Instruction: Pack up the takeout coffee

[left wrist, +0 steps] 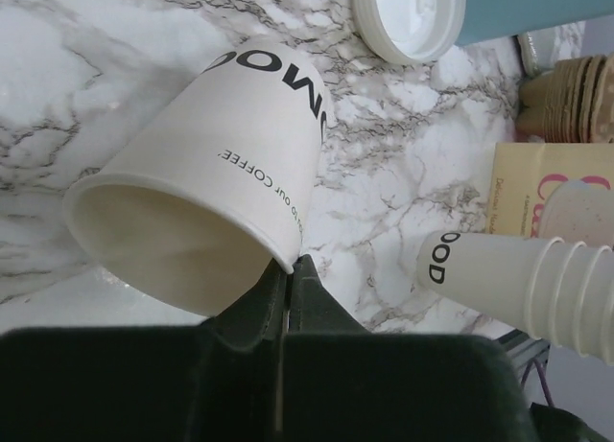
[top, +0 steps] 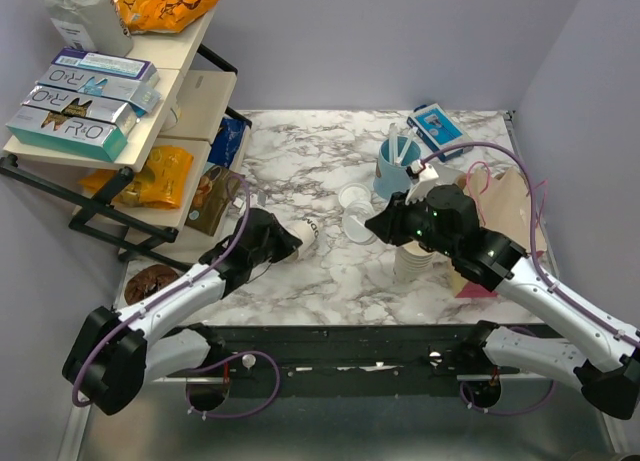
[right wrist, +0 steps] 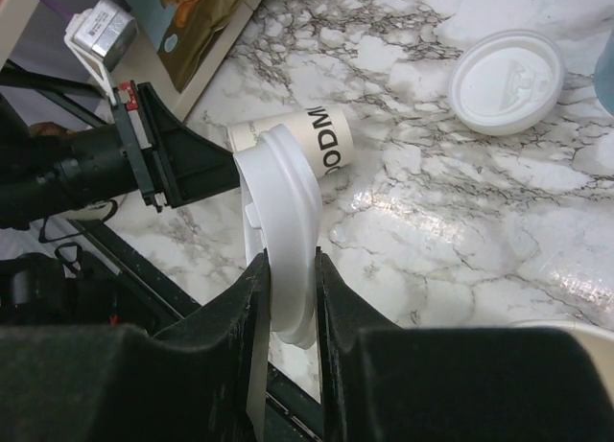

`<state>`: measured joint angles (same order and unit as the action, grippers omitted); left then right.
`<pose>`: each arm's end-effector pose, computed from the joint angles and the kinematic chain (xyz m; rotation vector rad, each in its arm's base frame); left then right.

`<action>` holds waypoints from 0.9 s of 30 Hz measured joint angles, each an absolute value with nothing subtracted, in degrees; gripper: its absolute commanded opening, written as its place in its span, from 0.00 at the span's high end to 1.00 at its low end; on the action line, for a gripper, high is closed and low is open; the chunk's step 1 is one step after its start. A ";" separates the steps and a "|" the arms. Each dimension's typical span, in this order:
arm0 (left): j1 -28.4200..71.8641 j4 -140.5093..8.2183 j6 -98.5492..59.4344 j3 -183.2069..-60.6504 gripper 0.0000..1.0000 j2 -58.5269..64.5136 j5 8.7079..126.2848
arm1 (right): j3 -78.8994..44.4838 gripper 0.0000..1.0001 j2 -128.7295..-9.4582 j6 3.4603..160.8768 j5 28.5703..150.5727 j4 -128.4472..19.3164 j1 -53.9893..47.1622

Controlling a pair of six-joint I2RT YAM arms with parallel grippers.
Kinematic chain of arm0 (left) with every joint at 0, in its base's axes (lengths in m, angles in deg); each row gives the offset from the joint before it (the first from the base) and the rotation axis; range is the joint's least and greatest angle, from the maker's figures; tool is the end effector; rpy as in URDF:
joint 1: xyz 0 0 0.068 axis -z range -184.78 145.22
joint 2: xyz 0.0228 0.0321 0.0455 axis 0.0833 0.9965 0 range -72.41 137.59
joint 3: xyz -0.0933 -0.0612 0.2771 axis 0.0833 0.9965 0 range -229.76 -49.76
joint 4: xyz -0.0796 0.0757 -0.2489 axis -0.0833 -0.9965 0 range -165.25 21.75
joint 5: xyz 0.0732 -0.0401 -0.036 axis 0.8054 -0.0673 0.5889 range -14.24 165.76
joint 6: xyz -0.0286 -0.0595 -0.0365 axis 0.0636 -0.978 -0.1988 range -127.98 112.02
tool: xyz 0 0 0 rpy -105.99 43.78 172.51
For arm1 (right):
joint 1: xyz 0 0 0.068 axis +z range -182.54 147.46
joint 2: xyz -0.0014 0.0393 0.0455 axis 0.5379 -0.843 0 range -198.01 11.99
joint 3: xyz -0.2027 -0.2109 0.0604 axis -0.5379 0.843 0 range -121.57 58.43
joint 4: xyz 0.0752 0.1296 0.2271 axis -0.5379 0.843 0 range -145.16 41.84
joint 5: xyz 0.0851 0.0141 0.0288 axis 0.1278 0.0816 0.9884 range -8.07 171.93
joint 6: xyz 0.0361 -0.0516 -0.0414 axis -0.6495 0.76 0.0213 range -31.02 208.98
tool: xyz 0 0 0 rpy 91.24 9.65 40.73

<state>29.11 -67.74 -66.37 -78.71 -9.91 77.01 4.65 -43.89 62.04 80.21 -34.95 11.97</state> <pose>0.2066 -0.1370 0.2046 -0.4995 2.2358 -0.8786 0.1742 0.1687 0.3525 -0.2919 2.0241 0.7756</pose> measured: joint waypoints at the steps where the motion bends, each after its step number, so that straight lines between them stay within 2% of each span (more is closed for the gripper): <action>1: 29.11 -71.15 -66.00 -80.54 1.00 -10.33 77.89 | 4.67 0.75 -43.80 62.07 80.21 -34.95 11.97; 8: 29.20 -98.09 -59.20 -97.94 1.00 -8.99 80.56 | 4.67 0.75 -43.58 64.10 80.28 -34.41 11.97; 14: 30.40 -116.67 -51.13 -106.71 1.00 -0.49 79.42 | 4.67 0.75 -43.58 66.61 80.52 -33.14 11.97; 22: 37.99 -130.75 -47.22 -114.23 1.00 3.16 80.29 | 5.50 0.75 -42.78 68.69 80.74 -31.92 11.97; 27: 42.84 -134.97 -47.18 -118.95 0.94 7.92 82.15 | 5.92 0.75 -42.54 69.37 80.76 -31.87 11.97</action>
